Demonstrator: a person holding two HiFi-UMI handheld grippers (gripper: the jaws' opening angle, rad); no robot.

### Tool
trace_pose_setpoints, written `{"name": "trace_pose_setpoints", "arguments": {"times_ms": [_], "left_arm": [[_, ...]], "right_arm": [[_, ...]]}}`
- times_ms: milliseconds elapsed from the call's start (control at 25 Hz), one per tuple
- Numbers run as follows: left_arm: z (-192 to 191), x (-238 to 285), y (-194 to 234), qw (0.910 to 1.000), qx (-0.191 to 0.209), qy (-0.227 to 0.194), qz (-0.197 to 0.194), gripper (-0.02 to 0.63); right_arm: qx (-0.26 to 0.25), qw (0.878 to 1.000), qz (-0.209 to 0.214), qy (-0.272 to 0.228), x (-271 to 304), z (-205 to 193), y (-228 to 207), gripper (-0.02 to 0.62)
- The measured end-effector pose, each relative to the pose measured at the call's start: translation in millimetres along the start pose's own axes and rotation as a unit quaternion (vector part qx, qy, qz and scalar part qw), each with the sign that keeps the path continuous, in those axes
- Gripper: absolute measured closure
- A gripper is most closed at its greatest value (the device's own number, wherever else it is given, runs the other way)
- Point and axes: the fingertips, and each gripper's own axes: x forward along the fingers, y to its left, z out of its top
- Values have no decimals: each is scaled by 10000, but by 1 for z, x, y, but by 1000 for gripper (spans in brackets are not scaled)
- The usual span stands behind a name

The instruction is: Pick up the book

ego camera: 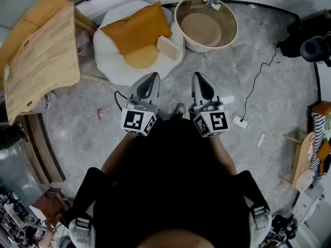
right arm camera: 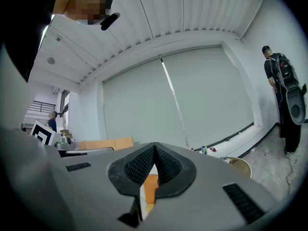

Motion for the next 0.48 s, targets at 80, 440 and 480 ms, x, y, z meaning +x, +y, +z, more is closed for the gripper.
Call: {"name": "trace_pose_setpoints", "arguments": {"times_ms": [80,440,480], "left_arm": [[-1,2,-1,10000,-5,2,9,598],[-3,2,-6,10000,-13,-12,58,598],[-3,2,-7,10000,-12,-6,65,598]], "right_arm": [[-11,10000,4,18,0,0,-2,594],[2,10000,77,39,-4,-1,-4,594],[13,9999,90,42,-5,-1,-5,593]]}}
